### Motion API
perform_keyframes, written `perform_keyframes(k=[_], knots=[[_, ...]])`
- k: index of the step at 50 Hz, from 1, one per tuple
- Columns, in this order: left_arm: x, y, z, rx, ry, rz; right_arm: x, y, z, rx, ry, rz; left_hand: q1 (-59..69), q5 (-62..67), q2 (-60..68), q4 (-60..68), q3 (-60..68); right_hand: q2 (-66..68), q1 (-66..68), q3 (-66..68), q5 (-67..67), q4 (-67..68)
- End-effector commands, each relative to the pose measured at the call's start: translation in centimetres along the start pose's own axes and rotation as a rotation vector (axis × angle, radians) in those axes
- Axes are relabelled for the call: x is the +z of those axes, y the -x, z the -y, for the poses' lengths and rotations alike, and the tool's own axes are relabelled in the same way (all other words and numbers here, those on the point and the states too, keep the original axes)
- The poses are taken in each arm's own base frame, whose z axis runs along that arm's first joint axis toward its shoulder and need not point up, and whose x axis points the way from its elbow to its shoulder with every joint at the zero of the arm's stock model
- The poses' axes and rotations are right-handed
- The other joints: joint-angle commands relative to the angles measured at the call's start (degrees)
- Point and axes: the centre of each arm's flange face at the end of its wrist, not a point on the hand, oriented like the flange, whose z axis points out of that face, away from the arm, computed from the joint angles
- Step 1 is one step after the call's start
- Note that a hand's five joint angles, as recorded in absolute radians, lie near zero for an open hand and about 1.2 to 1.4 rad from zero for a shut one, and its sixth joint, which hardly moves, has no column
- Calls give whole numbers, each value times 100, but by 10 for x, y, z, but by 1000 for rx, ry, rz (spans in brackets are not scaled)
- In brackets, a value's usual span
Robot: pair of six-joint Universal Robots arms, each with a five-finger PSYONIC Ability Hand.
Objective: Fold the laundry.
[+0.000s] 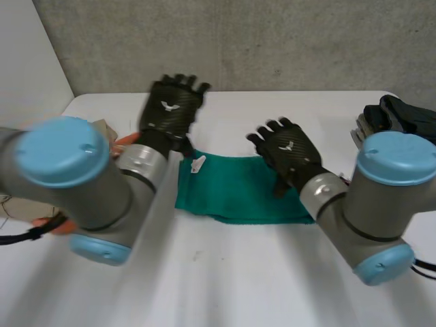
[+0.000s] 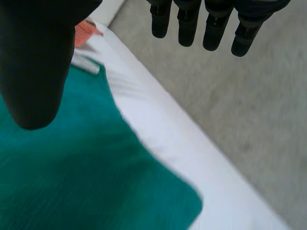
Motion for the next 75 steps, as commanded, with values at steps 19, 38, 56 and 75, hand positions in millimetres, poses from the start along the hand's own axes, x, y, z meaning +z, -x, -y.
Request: perform_keyframes(k=[19, 38, 56, 75], knots=[[1, 24, 1, -1, 134, 96, 20, -20, 8, -326, -117, -168, -156, -282, -213, -186, -241, 6781, 6724, 6787, 6725, 6769], [1, 34, -2, -78, 137, 124, 9, 66, 21, -97, -96, 147, -156, -282, -213, -186, -241, -219, -276, -213, -275, -231], [2, -51, -56, -179, 406, -18, 54, -1, 8, 389, 191, 142, -156, -282, -213, -186, -241, -219, -276, -213, -275, -231], [-2, -19, -64, -185, 555, 5, 73, -9, 1, 107, 318, 95, -51, -176, -107, -80, -136, -219, -276, -213, -275, -231]])
